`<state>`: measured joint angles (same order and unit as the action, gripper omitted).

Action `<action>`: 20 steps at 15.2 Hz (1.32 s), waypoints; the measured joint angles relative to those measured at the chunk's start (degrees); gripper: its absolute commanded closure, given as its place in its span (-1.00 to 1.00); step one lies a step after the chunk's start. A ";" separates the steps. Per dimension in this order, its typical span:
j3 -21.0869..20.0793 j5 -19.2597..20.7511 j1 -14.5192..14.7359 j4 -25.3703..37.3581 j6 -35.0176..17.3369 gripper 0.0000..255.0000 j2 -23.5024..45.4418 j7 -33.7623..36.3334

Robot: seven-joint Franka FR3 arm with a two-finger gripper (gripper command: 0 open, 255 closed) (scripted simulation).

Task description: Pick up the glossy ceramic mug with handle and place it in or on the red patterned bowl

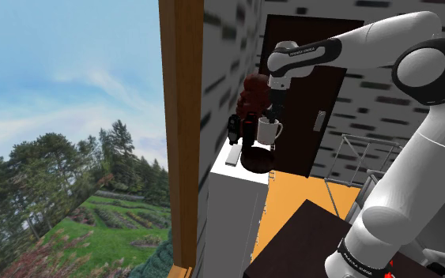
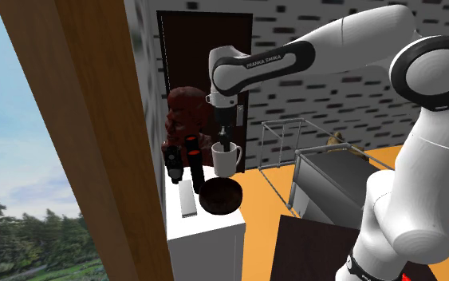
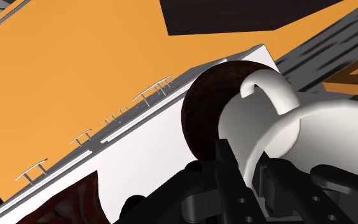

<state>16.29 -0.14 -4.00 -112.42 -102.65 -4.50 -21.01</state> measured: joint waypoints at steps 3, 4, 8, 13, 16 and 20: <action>-0.06 -0.04 0.06 -2.13 -2.26 1.00 0.17 0.09; -0.01 -0.08 0.03 -2.73 -3.02 1.00 0.34 0.00; 0.09 -0.25 -0.03 -5.06 -5.96 1.00 0.96 -0.26; 0.16 -0.60 -0.06 -7.92 -9.91 1.00 2.12 -0.55; 0.19 -0.81 -0.07 -8.87 -11.53 1.00 2.81 -0.72; 0.19 -0.81 -0.07 -9.12 -11.77 1.00 2.78 -0.72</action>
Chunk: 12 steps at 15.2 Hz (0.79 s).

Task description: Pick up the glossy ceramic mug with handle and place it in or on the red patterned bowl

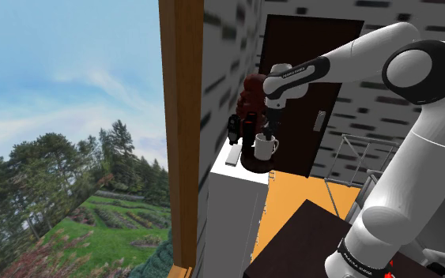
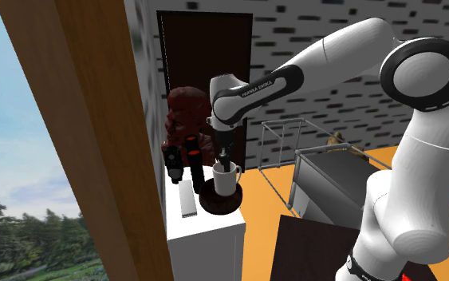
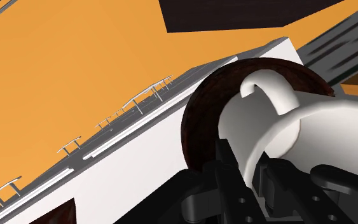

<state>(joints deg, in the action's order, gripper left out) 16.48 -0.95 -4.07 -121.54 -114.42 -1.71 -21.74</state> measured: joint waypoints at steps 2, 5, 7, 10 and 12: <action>0.00 0.00 0.00 -0.01 -0.02 -1.00 0.00 0.00; 0.00 0.00 0.00 -0.01 -0.02 -1.00 0.00 0.00; 0.00 0.00 0.00 -0.01 -0.03 -1.00 0.00 0.00; -0.07 0.21 0.05 1.98 2.55 -1.00 -0.69 0.27; -0.02 0.25 0.01 4.87 5.51 -1.00 -0.76 0.22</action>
